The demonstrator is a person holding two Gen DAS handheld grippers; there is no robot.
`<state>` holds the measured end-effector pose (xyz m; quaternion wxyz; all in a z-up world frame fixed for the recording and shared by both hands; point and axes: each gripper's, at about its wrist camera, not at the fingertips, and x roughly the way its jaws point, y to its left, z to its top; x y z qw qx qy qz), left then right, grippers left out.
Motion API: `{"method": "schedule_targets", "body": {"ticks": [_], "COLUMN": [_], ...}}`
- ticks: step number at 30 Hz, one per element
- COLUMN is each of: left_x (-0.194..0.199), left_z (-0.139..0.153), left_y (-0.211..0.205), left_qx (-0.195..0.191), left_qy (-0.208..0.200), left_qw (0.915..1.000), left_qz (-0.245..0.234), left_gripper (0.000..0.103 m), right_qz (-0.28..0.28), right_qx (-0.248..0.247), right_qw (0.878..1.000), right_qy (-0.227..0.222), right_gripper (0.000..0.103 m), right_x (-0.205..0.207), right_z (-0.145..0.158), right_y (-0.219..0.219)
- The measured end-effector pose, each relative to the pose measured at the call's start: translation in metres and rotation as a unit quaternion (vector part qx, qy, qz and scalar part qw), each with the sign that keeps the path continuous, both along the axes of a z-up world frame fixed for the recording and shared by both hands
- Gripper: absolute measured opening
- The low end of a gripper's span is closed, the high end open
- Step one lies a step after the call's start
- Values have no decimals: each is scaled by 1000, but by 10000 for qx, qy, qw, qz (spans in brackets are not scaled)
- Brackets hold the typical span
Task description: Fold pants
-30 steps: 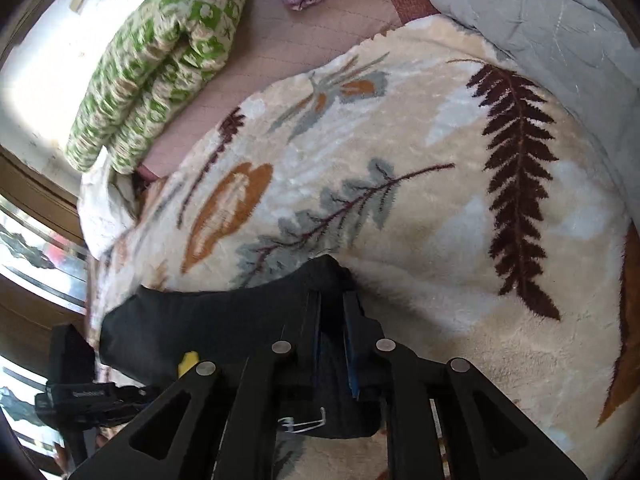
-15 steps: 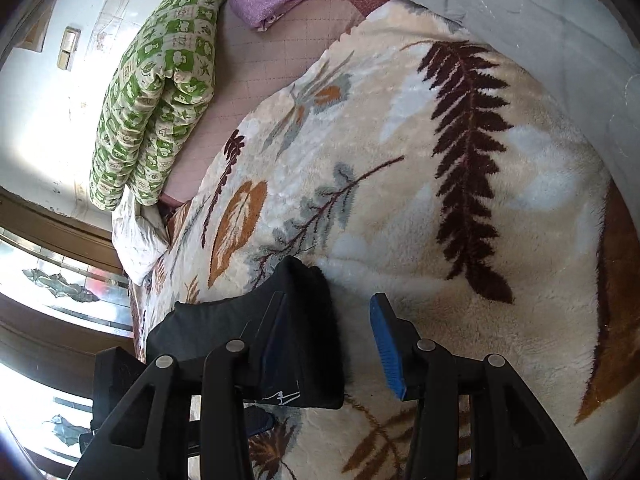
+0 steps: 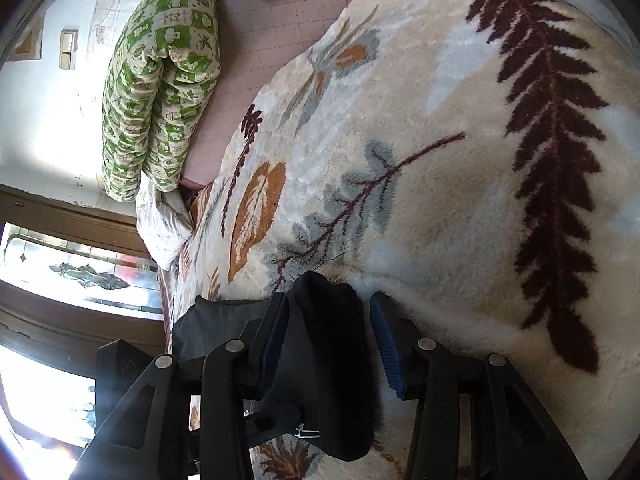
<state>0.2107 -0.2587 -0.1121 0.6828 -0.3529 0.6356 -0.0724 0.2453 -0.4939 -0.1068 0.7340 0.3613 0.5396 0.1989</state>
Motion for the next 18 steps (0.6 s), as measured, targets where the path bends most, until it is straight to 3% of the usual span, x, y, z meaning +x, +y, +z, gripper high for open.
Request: {"method": "schedule_targets", "body": {"ticks": [1,2,4,8,18], "left_x": [0,-1,-1,-1,-6], "left_z": [0,1,4,6,22], "left_y": [-1,-3,-6,-6,9], "left_qx": [59,148,362,504,333], "left_qy": [-11,-24,-116,-236,-387], "left_qw": [10000,9999,9991,9976,9973], "left_qz": [-11,-42,-205,-413,-537], "left_gripper": [26,26,18,13,11], "right_qz": [66,71,-19,-88,-92], "right_qx": [-39,-98,-167,-177,-578], "right_qw": [10000,9999,9998,9998,9983], "right_qy": [-7,-4,100,1,-54], "right_gripper": [40,26,17,15,13], "right_x": [1,1,0,-6,-14], "right_z": [0,1,-4,-2,25], "right_y": [2,2,1,0,12]}}
